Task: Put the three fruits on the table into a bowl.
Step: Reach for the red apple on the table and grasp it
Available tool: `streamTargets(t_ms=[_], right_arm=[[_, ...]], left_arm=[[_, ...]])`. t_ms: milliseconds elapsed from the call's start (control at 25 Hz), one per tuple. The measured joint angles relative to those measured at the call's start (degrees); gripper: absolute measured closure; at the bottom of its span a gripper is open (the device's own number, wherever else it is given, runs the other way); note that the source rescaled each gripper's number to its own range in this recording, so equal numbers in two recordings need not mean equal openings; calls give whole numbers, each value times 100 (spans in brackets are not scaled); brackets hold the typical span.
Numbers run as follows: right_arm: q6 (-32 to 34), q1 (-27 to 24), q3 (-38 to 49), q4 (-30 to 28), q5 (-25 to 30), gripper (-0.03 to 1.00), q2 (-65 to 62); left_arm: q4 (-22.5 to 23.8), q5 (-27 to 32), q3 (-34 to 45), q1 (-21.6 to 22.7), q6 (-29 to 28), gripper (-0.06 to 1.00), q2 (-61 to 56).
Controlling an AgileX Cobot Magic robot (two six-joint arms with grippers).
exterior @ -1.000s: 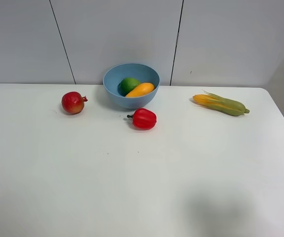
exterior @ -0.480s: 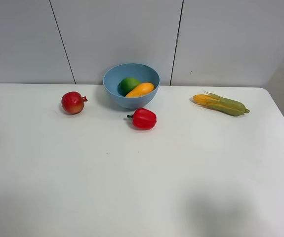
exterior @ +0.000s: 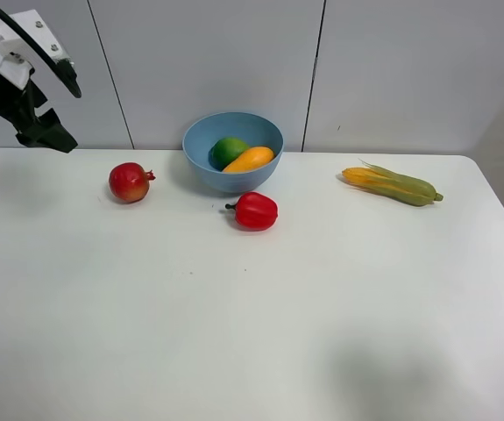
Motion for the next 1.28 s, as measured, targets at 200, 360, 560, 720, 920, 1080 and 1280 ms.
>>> streamTargets(t_ms=[200,360,560,720,920,1080,1280], right_arm=[[0,0,0,0,0,-3,0],[0,0,0,0,0,-3,0],[0,0,0,0,0,-3,0],[0,0,0,0,0,-3,0],[0,0,0,0,0,-3,0],[0,0,0,0,0,-3,0],[0,0,0,0,0,-3,0]], left_arm=[[-410,-127,-106,-76,1240,-6,484],[-757,-310,-293,-82,1552,-6,986],[-971,-163,-806,-82,1571,-6,1621],[-1079,117,-1152,-82,1472,-6,2062],[-1198,205,-1276,-114,1452,-6,2396],[-1291,101,-1278,-120,1452,-6,2571],[-1306,-206,-1286,-120,1452,-6,2806]])
